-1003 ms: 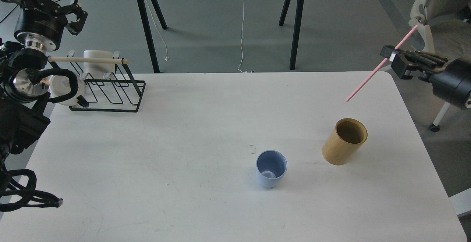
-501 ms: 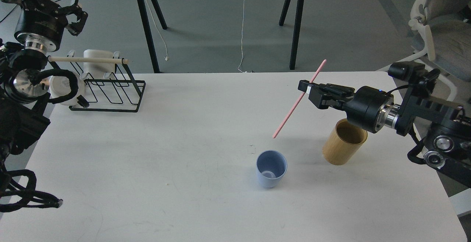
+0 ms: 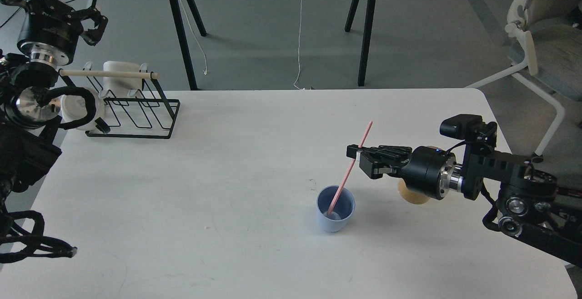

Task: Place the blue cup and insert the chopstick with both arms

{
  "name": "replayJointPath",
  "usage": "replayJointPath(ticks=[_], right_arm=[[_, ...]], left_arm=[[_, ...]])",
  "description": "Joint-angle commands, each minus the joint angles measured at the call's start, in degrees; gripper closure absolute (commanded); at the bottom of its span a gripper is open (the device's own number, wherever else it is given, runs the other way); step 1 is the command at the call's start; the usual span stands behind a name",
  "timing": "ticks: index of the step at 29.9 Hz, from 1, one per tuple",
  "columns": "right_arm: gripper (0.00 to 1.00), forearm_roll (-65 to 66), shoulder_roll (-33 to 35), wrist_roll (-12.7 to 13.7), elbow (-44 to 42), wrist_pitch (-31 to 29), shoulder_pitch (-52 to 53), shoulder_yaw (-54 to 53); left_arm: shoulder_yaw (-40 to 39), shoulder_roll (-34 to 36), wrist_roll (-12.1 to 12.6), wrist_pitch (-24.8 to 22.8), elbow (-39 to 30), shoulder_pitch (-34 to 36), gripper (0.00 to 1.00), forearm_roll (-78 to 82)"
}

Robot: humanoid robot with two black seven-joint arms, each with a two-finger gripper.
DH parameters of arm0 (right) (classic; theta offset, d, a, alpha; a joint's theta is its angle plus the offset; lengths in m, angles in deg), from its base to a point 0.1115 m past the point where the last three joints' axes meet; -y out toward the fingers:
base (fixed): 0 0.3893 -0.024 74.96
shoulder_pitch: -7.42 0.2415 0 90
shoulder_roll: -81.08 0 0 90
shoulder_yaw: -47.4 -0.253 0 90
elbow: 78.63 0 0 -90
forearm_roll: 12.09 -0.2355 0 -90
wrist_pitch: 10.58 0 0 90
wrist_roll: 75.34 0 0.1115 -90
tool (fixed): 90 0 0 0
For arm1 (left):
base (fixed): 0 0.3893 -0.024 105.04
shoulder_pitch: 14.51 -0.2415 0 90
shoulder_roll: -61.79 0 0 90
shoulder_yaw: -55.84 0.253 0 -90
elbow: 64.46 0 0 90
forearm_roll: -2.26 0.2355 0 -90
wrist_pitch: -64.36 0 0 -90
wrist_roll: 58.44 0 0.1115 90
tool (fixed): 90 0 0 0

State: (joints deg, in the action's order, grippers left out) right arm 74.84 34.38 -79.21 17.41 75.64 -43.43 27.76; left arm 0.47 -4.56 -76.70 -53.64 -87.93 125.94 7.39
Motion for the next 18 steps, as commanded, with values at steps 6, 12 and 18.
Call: replayJointPath(ticks=[6, 12, 18], right_arm=[[0.65, 0.0, -1.8, 0.0, -0.6, -0.1, 0.0, 2.1], [0.41, -0.6, -1.5, -0.2, -0.5, -0.1, 0.1, 2.0], [0.24, -1.1, 0.1, -0.8, -0.1, 0.2, 0.1, -2.0]], left_arm=[[0.0, 0.3, 0.0, 0.0, 0.1, 0.0, 0.0, 0.0], [0.0, 0.3, 0.0, 0.0, 0.1, -0.2, 0.0, 0.0], [-0.1, 0.4, 0.0, 0.0, 0.1, -0.2, 0.0, 0.0]])
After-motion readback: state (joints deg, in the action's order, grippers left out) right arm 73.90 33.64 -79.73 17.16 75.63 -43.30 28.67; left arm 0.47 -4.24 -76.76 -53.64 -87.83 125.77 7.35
